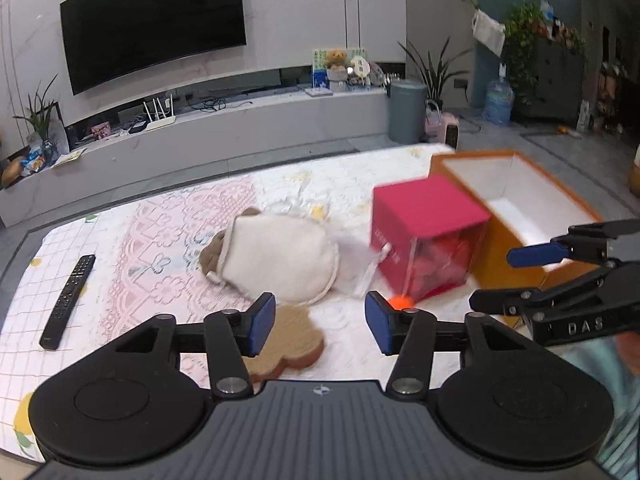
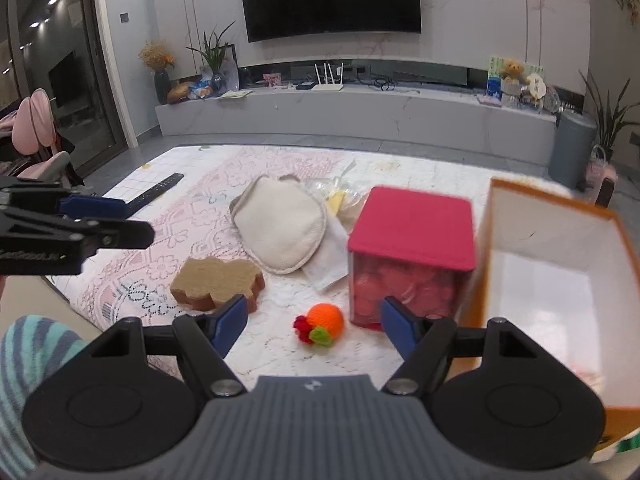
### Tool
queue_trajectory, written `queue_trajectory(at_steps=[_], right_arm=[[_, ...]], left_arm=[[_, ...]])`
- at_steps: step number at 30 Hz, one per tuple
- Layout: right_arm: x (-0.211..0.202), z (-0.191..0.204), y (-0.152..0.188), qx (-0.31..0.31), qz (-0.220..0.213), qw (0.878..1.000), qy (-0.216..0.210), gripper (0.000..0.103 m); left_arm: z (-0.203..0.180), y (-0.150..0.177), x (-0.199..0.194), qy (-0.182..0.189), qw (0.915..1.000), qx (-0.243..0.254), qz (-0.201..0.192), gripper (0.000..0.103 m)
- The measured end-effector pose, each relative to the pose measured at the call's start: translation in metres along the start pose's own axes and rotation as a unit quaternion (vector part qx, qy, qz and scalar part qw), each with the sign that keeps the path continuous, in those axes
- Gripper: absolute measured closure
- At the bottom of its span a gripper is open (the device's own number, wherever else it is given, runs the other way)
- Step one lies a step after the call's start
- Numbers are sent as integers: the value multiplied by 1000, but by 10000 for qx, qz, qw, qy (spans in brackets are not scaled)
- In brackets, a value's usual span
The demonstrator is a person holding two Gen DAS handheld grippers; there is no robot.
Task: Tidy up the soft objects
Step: 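Move both tools back over the table toward the remaining items, then grasp the orange crocheted fruit with the right tool while the left tool grasps the brown bear-shaped sponge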
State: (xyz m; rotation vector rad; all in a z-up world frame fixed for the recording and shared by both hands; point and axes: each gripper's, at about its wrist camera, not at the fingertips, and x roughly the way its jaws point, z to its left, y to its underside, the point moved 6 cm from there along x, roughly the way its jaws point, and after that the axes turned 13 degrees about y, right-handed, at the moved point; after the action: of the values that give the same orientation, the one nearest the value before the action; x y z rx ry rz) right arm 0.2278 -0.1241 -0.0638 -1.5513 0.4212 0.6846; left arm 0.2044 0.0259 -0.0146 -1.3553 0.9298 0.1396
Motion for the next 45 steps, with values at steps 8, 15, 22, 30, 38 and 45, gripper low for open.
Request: queue_trajectory(at_steps=[8,15,22,30,38,45], right_arm=[[58,16,24,159,518,9985,55,30],[96,26,32,-5,716,9974,90,30],[130,29,35,-87,894,9959,69,30],[152,35,36,-171,1027,9946,-44,30],[161,32,44,-87,1070,9941,-145,36],[161,32,44,-236,897,9957,-14,49]], left_arm=[[20,35,32,-10,9895,1183,833,26],[38,61,74,168,9701,1953,1433,20],[57,72,114,290,9440,2563,2055,19],[79,69,142,578,9326,2486,2553,14],[91,74,159,987,9247,2275,2889,10],[95,77,164,967,9296,2050,2907,11]])
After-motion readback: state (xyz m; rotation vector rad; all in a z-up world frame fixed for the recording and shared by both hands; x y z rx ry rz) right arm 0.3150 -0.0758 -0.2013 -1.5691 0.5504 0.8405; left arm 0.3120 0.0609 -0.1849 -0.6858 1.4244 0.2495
